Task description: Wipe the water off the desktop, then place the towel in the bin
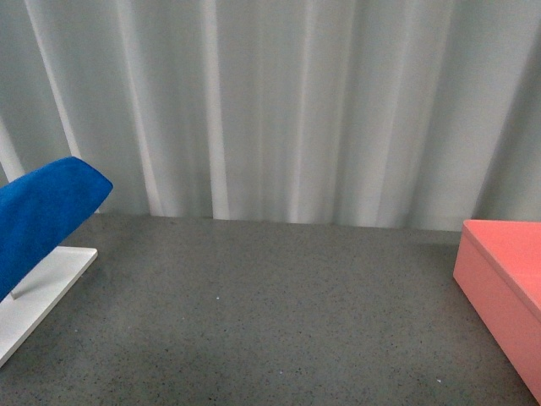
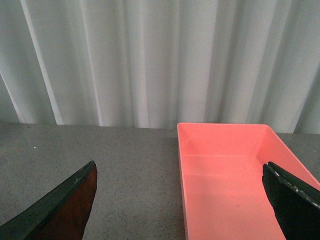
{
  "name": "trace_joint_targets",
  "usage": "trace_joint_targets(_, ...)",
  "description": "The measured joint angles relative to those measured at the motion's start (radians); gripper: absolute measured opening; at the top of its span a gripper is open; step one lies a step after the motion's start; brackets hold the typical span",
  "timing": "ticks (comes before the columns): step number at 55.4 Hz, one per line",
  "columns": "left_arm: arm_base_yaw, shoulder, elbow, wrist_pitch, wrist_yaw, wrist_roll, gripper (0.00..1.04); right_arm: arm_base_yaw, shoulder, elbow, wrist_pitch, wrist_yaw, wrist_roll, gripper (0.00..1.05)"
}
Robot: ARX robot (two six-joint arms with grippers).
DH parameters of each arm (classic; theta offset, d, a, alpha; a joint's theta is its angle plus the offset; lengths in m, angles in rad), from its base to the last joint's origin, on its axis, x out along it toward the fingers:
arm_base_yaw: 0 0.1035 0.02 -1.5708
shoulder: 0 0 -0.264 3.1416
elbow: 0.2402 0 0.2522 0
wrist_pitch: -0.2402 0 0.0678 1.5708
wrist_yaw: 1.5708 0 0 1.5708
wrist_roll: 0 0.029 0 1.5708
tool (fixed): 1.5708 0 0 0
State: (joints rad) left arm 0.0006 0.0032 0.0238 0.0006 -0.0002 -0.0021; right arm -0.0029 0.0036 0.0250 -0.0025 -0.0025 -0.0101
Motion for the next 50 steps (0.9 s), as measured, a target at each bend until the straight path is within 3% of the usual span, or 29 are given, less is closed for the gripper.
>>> trace_joint_targets(50,0.000,0.000,0.000,0.000,0.000,0.000,0.98,0.000,0.000,0.000,0.000,0.000,0.000,0.98)
